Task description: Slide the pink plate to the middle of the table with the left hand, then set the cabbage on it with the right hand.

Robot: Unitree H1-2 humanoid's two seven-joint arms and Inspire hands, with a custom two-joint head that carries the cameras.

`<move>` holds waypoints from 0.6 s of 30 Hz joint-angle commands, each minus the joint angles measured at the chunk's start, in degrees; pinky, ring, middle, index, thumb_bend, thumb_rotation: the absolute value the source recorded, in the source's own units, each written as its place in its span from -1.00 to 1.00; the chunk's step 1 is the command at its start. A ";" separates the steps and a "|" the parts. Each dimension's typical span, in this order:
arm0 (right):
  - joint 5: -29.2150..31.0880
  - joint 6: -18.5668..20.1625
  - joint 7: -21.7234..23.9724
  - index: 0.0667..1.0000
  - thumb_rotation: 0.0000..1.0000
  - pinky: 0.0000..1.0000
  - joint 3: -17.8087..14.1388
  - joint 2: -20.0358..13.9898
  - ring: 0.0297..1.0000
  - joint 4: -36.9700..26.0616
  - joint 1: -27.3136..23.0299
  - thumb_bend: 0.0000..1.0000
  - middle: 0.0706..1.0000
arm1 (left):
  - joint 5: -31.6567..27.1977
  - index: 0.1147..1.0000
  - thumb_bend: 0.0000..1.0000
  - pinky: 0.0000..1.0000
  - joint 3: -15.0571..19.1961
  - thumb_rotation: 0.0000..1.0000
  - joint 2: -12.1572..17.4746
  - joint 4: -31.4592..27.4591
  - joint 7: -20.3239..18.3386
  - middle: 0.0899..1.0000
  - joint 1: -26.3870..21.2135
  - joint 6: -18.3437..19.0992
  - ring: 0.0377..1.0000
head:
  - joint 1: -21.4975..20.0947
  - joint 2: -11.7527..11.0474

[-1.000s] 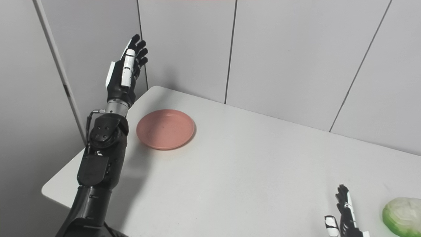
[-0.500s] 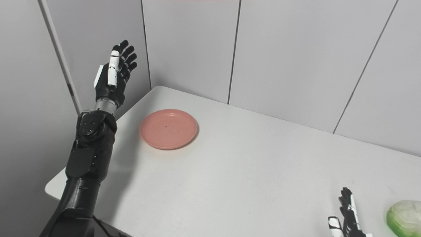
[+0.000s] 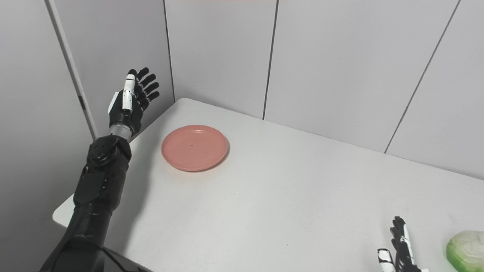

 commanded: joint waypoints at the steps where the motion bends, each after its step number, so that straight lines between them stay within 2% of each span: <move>1: -0.35 0.93 -0.11 1.00 1.00 1.00 -0.76 -1.09 1.00 2.41 0.26 -0.34 1.00 | -0.03 0.69 -0.15 0.71 -0.13 1.00 2.57 -0.33 -1.18 0.73 -1.85 -1.10 0.74 | -0.07 0.19; 8: -0.94 0.96 -0.15 1.00 1.00 1.00 -0.74 -1.29 1.00 2.20 0.37 -0.33 1.00 | -0.19 0.72 -0.19 0.75 -0.27 1.00 3.08 2.84 -2.35 0.76 -1.74 -1.83 0.78 | 0.00 0.42; 11: -0.85 2.09 -0.01 1.00 1.00 1.00 -0.78 -1.13 1.00 1.31 0.57 -0.37 1.00 | -0.13 0.73 -0.15 0.76 -0.10 1.00 3.33 3.63 -2.60 0.76 -1.65 -1.89 0.78 | 0.07 0.53; 18: -0.68 1.60 0.04 1.00 1.00 1.00 -0.71 -1.18 1.00 1.03 0.75 -0.35 1.00 | -0.19 0.73 -0.11 0.74 0.31 1.00 2.88 4.20 -1.76 0.75 -1.44 -1.29 0.75 | 0.11 0.85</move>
